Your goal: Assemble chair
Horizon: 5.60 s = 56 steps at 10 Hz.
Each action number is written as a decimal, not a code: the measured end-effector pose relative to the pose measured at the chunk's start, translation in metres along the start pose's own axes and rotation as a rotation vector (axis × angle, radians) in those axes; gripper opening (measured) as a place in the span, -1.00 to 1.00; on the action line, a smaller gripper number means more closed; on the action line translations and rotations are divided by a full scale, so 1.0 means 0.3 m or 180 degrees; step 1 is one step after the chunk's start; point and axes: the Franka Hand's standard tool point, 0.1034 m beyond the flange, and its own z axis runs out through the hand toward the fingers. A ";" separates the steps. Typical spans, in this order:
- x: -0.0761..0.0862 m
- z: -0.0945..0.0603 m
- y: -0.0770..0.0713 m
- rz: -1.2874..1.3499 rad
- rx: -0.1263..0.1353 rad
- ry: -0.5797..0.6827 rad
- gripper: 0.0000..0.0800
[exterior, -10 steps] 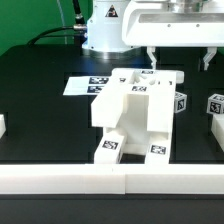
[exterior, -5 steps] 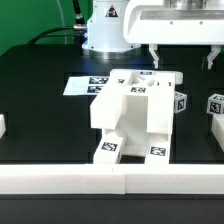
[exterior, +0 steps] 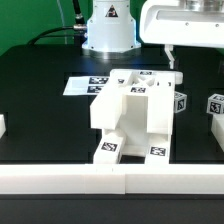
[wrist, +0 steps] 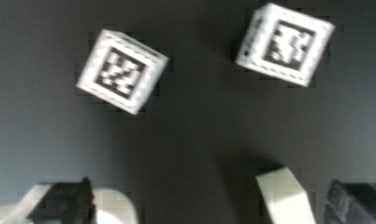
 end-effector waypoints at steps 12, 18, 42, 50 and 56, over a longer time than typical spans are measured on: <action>-0.121 0.061 -0.077 0.0547 0.0099 0.0211 0.62; -0.156 0.123 -0.092 0.0698 0.0158 0.0331 0.62; -0.007 -0.014 -0.029 0.0145 0.0117 0.0271 -0.32; 0.232 -0.162 0.051 -0.0045 0.0198 0.0415 -0.32; 0.399 -0.222 0.082 -0.0261 0.0178 0.0501 -0.32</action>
Offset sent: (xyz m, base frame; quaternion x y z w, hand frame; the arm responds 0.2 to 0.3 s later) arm 0.0000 0.0000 0.0000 0.0000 0.0000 0.0000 1.0000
